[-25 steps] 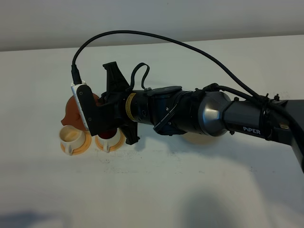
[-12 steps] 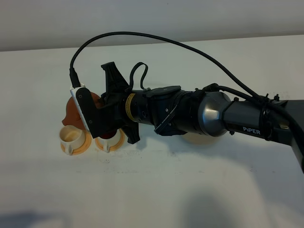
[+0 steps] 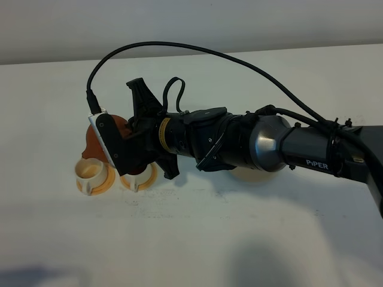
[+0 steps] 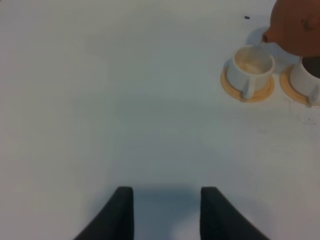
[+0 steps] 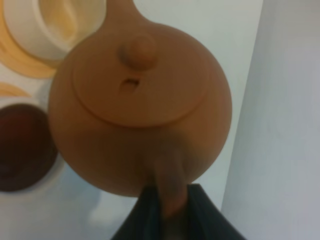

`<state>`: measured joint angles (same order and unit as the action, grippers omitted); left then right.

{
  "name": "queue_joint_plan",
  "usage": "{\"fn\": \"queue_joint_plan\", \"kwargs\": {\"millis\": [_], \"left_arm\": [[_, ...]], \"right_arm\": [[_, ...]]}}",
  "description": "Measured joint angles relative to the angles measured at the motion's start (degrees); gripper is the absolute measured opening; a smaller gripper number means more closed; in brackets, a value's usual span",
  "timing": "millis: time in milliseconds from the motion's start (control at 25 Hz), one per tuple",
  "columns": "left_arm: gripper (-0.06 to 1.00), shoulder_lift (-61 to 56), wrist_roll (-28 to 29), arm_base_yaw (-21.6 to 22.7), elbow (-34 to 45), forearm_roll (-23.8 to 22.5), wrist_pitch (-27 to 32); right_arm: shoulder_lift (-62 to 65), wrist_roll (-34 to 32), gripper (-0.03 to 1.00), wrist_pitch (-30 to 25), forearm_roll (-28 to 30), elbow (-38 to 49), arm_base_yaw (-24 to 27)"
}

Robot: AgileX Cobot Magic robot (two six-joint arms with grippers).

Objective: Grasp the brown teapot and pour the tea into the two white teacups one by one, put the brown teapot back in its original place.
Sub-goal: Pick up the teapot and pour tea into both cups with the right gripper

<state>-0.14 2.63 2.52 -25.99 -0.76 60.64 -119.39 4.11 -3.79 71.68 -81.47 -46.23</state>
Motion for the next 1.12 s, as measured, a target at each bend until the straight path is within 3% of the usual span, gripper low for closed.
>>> {"fn": "queue_joint_plan", "kwargs": {"millis": [1120], "left_arm": [[0.33,0.0,-0.1,0.0,0.0,0.0,0.0]], "right_arm": [[0.0,2.6,0.11,-0.2,2.5,-1.1,0.0]]}}
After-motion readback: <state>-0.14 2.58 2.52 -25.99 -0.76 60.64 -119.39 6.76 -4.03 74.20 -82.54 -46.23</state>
